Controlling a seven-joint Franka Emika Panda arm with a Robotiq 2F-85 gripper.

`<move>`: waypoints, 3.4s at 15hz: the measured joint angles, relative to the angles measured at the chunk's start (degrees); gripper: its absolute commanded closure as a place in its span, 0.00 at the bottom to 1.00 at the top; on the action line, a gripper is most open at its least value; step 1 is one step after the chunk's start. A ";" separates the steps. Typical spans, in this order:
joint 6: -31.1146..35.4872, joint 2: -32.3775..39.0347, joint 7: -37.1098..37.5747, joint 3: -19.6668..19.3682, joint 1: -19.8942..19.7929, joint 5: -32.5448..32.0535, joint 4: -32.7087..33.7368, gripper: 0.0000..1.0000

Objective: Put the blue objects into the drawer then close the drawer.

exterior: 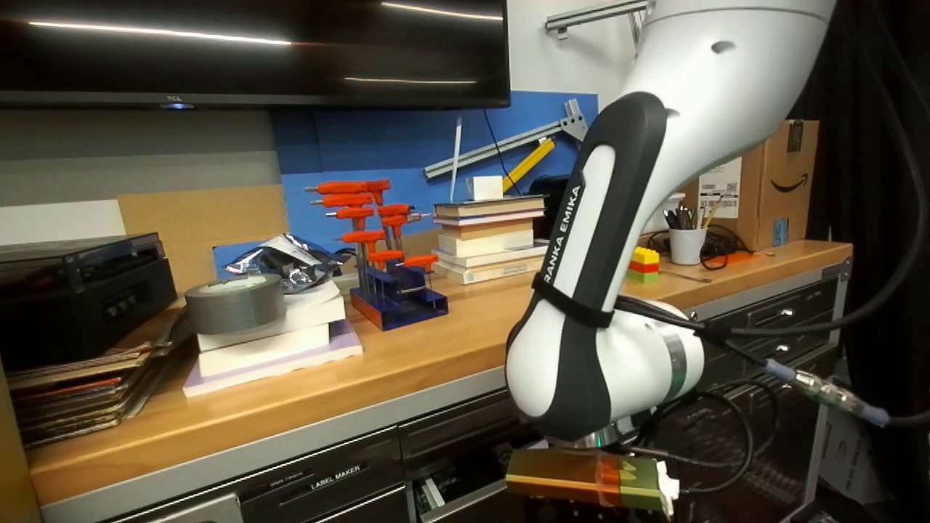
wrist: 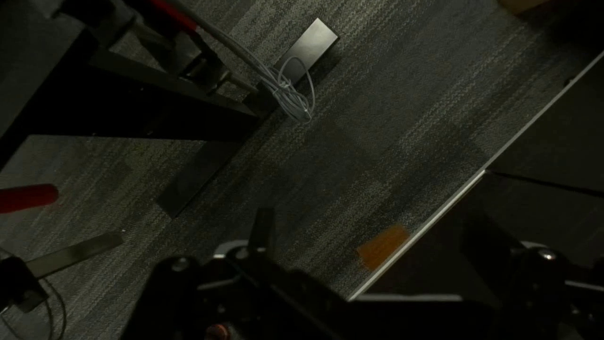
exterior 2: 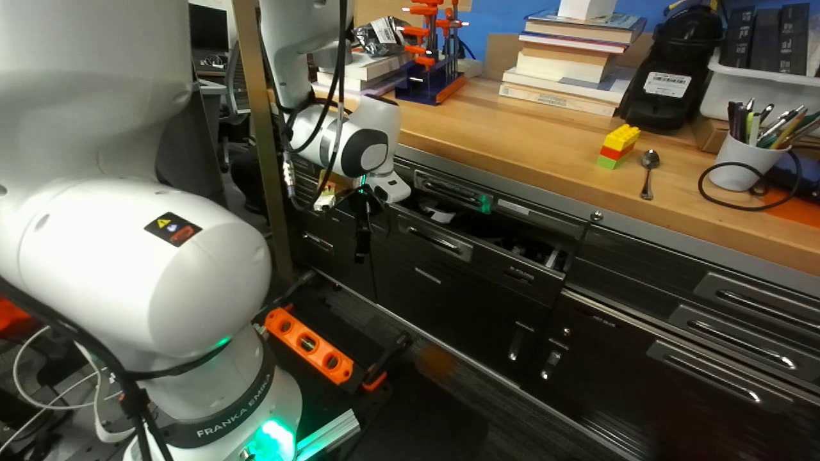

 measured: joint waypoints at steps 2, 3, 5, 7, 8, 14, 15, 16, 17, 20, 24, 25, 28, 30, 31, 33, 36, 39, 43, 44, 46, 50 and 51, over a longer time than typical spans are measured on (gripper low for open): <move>1.84 2.44 1.20 -1.06 0.47 0.00 1.47 0.00; 2.70 3.57 1.72 -1.53 0.61 0.00 2.30 0.00; 4.09 5.69 2.36 -2.30 0.65 0.00 4.17 0.00; 4.87 7.45 2.57 -2.99 0.77 0.00 6.01 0.00; 5.15 8.13 2.60 -3.39 0.97 0.00 6.91 0.00; 8.33 11.93 2.81 -5.56 3.02 0.00 13.43 0.00; 8.32 12.39 2.81 -5.79 3.46 0.00 14.06 0.00; 8.45 12.76 2.82 -5.83 3.81 0.00 14.33 0.00; 8.50 13.04 2.82 -5.87 4.16 0.00 14.55 0.00; 8.56 13.45 2.78 -6.09 5.18 -0.02 14.98 0.00; 6.78 12.23 2.76 -7.58 7.03 -2.28 14.56 0.00; 5.05 11.09 2.39 -7.71 7.31 -3.16 14.00 0.00; -0.17 5.61 0.37 -7.00 7.31 -5.03 10.67 0.00; -2.52 1.11 -1.95 -6.07 6.89 -5.68 7.63 0.00; -3.22 -1.36 -3.80 -5.36 6.36 -5.70 5.88 0.00; -4.13 -6.59 -7.85 -3.77 4.64 -5.70 2.10 0.00; -7.13 -15.47 -15.98 -1.56 1.02 -5.05 -3.53 0.00; -12.61 -24.70 -25.30 -0.99 -2.00 -3.83 -7.26 0.00; -23.94 -37.38 -36.87 -1.72 -5.50 -3.00 -9.08 0.00; -27.34 -40.58 -39.03 -2.11 -6.17 -3.01 -9.14 0.00; -34.44 -46.87 -42.28 -2.73 -7.30 -3.31 -9.00 0.00; -47.12 -57.98 -44.67 -2.92 -8.49 -4.73 -7.75 0.00; -49.45 -60.28 -44.73 -2.87 -8.53 -5.00 -7.35 0.00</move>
